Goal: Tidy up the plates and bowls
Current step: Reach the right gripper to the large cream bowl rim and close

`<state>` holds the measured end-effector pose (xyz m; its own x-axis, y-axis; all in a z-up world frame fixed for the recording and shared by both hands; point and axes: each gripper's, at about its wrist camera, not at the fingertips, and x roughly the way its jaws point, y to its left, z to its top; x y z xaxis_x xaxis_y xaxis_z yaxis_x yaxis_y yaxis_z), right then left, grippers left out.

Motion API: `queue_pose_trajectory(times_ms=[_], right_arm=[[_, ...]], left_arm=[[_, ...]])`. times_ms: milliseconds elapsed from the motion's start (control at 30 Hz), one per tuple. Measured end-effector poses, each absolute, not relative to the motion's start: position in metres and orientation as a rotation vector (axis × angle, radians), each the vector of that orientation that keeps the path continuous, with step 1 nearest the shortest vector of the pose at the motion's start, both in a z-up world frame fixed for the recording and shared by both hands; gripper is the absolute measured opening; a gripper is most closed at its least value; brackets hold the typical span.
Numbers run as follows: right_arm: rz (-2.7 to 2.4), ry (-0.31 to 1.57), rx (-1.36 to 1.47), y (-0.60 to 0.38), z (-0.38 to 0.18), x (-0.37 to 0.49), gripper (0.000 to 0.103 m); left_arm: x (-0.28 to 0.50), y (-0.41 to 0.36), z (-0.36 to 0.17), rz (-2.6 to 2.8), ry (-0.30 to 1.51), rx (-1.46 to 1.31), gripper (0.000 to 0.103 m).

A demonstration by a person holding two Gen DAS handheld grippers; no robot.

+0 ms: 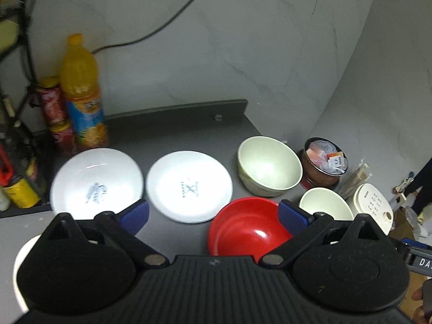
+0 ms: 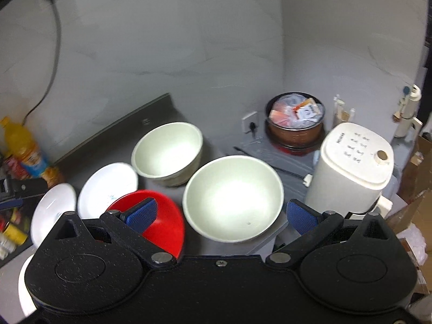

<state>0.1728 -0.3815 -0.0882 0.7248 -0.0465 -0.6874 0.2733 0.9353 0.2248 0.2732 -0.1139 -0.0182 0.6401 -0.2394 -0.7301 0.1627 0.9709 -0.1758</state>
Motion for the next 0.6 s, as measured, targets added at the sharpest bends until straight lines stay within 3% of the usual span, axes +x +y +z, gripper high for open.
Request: queue_pose_trajectory(times_ms=[467, 600], right_arm=[[-0.280, 0.797, 0.408, -0.413, -0.114, 0.196, 0.102], [-0.286, 0.822, 0.458, -0.429, -0.128, 0.201, 0.087]], left_arm=[[0.343, -0.176, -0.044, -0.408, 0.922, 0.024, 0.100], [0.353, -0.194, -0.051, -0.424, 0.940, 0.031, 0.099]])
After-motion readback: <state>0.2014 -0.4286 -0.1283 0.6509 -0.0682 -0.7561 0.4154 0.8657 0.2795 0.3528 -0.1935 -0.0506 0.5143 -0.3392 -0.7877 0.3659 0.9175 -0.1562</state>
